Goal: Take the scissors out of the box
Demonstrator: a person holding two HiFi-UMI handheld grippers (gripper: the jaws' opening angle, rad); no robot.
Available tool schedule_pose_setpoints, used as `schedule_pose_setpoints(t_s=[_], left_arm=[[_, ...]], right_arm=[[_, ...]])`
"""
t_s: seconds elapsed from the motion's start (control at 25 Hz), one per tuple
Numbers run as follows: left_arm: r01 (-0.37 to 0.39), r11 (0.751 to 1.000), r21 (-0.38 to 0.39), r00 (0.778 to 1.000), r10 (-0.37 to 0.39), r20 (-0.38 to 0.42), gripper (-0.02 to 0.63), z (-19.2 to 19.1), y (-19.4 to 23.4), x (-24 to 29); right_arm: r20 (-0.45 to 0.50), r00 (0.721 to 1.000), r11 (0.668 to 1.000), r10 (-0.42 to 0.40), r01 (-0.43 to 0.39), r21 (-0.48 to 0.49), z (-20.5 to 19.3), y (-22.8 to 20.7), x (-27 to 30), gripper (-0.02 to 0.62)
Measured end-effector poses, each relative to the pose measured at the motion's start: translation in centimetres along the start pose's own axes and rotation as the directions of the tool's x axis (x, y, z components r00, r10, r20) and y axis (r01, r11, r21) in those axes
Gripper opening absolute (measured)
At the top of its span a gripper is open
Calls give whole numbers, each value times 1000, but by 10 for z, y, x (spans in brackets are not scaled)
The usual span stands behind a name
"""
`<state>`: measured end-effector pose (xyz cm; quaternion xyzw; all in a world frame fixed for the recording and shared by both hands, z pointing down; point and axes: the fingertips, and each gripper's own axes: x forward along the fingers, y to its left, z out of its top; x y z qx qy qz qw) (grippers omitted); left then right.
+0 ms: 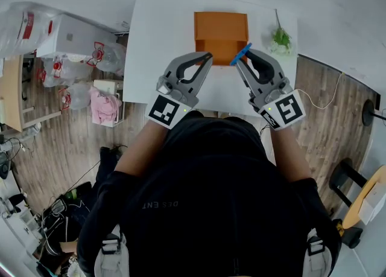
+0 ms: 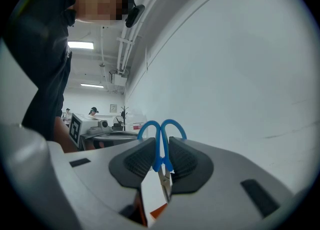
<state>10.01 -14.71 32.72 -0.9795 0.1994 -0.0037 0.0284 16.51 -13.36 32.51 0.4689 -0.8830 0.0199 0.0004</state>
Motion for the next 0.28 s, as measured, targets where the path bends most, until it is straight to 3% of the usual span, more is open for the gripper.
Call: schedule_pose_setpoints(t_s=[0.28], left_arm=[[-2, 1000, -2, 1000, 2, -1, 20, -1, 8, 4]], right_arm=[[-5, 1000, 1000, 0, 0, -1, -1, -5, 6, 94]])
